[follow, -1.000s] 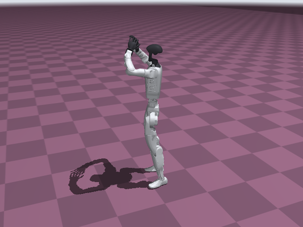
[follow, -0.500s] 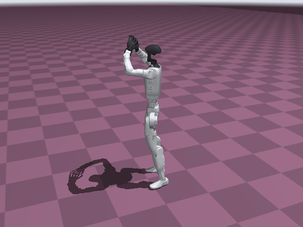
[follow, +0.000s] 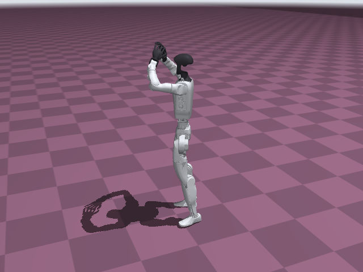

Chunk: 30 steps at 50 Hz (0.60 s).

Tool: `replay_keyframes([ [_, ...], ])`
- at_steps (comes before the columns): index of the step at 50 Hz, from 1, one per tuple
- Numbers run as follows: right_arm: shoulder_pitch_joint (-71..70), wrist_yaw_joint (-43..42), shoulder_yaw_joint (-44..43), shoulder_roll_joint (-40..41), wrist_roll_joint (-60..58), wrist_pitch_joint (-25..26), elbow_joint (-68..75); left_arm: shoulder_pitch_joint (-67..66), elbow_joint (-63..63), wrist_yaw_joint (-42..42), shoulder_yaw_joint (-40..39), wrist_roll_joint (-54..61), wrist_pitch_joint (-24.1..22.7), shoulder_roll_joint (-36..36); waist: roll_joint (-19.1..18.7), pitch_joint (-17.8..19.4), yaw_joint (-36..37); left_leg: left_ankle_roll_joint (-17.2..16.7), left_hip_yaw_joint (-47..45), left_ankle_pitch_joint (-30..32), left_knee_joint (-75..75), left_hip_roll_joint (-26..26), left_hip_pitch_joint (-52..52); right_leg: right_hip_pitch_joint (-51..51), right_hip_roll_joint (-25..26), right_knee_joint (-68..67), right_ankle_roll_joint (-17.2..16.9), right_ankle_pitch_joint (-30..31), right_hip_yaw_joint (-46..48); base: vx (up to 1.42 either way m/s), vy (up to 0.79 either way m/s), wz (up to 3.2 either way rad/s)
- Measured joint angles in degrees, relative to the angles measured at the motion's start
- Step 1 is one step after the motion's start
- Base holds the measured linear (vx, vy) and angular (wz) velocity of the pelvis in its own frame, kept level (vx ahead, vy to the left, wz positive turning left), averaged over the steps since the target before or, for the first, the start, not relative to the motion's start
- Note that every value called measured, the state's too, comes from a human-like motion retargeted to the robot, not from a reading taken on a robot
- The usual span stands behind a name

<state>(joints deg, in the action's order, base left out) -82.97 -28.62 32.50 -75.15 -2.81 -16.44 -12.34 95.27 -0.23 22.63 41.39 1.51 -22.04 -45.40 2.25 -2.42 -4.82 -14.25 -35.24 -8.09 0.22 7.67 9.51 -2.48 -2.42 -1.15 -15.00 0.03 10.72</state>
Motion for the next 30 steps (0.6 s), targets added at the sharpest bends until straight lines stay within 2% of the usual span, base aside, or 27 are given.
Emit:
replay_keyframes([
  [30,0.28,0.02,-0.15,-0.3,0.19,0.06,0.02,0.17,0.13,-0.04,-0.17,0.26,0.07,-0.21,0.25,-0.2,0.49,-0.15,0.51,-0.34,0.29,0.0,-0.13,-0.27,-0.12,0.03,0.0,-0.27,0.41,0.0,0.0,0.0],
])
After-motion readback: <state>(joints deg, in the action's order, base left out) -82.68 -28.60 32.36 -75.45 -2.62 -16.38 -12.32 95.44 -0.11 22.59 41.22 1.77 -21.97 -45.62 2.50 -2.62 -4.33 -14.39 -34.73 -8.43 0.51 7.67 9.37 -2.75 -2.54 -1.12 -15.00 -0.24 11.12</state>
